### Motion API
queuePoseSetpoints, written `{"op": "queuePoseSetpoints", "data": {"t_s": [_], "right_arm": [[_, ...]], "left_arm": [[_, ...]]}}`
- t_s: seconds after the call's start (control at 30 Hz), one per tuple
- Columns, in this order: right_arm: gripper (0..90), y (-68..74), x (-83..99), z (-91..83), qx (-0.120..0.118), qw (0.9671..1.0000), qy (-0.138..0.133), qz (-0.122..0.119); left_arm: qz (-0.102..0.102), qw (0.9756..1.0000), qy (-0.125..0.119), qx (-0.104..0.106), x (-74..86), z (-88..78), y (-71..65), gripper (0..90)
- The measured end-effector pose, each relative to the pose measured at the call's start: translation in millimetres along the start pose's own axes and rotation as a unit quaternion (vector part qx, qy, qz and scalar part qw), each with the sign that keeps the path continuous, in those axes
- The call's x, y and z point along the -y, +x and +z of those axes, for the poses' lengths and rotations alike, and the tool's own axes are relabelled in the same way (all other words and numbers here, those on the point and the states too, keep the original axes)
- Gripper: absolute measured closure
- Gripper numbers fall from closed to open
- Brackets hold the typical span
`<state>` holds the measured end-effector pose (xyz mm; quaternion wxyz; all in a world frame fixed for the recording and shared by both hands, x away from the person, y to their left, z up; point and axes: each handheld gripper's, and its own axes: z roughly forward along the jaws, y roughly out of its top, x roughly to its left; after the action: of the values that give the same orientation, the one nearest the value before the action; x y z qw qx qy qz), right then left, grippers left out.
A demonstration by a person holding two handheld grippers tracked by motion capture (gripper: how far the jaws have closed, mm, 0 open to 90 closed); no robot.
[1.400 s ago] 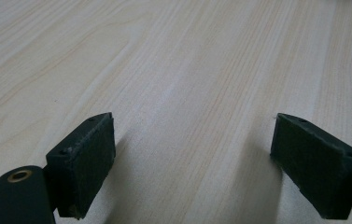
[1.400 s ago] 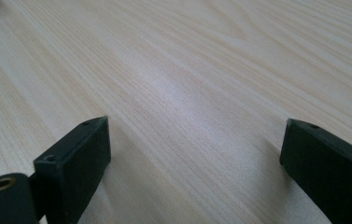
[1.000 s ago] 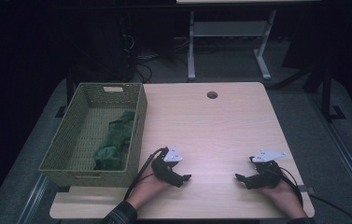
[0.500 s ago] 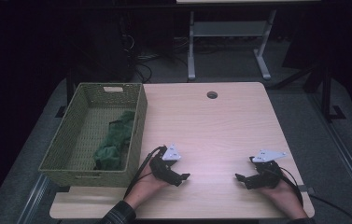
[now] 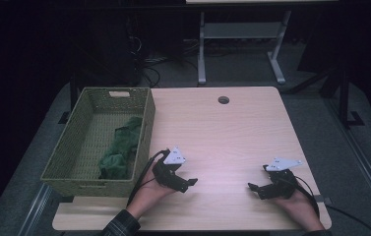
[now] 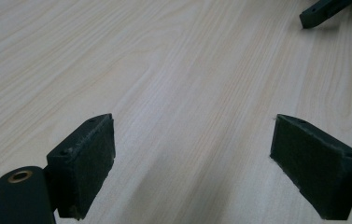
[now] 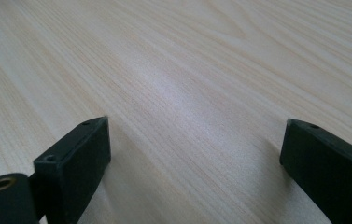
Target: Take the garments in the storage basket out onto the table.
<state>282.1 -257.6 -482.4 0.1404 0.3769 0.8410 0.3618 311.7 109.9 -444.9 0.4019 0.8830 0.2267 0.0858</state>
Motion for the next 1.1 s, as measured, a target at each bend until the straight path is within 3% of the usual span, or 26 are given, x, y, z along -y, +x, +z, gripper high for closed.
{"op": "queuePoseSetpoints", "data": {"t_s": [0.23, 0.33, 0.57, 1.1], "right_arm": [[8.1, 0.1, 0.1, -0.1, 0.0, 1.0, 0.0, 0.001], [8.1, 0.2, 0.1, -0.1, 0.001, 1.0, 0.0, 0.001], [8.1, 0.1, 0.3, -0.3, 0.001, 1.0, 0.0, 0.0], [8.1, 0.2, 0.3, -0.3, 0.001, 1.0, 0.0, 0.0]], "left_arm": [[-0.007, 0.9999, -0.001, 0.008, -4.0, -4.0, 2.2, 13.2], [0.005, 0.9999, 0.01, 0.007, -10.5, -4.4, 1.7, 13.3], [0.009, 0.9998, 0.017, 0.008, -17.1, -5.5, 1.7, 13.4], [0.018, 0.9997, 0.012, 0.012, -39.6, -23.9, 6.5, 13.4]]}}
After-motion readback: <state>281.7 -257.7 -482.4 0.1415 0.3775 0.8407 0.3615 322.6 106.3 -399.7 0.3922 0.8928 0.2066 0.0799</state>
